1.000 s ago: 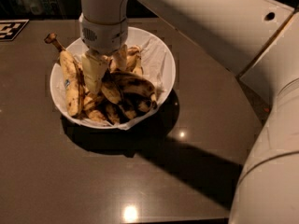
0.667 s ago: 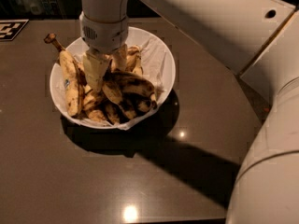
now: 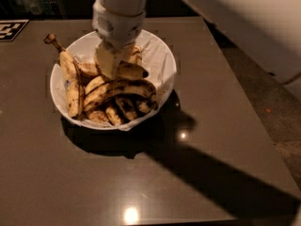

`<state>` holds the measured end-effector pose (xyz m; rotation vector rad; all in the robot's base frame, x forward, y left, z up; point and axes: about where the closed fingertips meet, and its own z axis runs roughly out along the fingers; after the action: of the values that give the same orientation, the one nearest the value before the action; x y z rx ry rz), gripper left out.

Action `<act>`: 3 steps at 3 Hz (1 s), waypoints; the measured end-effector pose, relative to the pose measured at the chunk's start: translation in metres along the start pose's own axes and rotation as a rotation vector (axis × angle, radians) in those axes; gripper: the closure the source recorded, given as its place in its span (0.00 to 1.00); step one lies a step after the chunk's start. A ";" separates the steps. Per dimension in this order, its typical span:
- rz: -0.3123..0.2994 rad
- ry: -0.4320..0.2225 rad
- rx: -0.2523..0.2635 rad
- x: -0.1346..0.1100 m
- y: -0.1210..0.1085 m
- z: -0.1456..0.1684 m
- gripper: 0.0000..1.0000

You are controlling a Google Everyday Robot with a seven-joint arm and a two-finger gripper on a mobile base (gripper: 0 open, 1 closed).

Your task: Pick banana from white bowl

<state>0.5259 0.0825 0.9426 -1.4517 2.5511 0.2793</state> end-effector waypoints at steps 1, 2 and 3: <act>0.004 -0.081 0.008 0.032 -0.008 -0.040 1.00; -0.013 -0.136 0.005 0.054 -0.008 -0.065 1.00; -0.067 -0.179 -0.007 0.080 0.002 -0.086 1.00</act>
Offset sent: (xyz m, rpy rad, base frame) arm -0.0450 -0.1025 0.0711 0.1609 -0.0992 0.0192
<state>0.4772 -0.0047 1.0045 -1.4418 2.3578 0.3894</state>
